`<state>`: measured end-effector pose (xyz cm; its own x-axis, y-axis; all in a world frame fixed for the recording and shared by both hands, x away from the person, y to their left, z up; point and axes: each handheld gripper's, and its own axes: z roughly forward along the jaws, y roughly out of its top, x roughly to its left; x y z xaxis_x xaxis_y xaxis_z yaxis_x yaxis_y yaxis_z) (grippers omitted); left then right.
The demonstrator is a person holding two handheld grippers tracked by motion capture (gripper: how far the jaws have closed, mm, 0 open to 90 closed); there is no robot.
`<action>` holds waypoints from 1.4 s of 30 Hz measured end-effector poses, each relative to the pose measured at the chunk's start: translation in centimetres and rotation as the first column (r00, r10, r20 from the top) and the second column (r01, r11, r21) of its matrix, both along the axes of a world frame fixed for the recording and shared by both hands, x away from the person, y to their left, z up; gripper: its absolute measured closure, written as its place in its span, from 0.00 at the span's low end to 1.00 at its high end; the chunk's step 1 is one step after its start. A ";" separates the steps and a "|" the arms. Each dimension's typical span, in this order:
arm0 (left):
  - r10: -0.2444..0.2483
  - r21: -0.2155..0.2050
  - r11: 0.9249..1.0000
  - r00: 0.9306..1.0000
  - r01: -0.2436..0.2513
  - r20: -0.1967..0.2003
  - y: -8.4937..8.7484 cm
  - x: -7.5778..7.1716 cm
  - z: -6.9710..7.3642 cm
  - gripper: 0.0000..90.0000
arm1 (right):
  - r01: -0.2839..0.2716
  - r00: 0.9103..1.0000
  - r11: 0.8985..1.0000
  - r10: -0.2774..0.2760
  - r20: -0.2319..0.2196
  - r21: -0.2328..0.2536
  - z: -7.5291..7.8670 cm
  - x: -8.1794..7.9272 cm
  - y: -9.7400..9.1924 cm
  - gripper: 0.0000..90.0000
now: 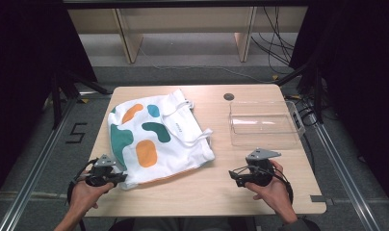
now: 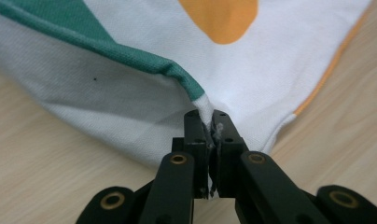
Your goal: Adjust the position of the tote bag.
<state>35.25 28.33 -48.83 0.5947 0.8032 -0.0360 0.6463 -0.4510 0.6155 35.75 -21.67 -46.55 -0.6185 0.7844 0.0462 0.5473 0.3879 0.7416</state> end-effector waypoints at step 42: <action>0.166 0.045 0.985 0.985 -0.168 0.047 5.4 7.9 -0.9 0.92 | -0.533 0.838 0.846 0.532 -0.118 0.033 -1.5 -1.9 17.5 0.93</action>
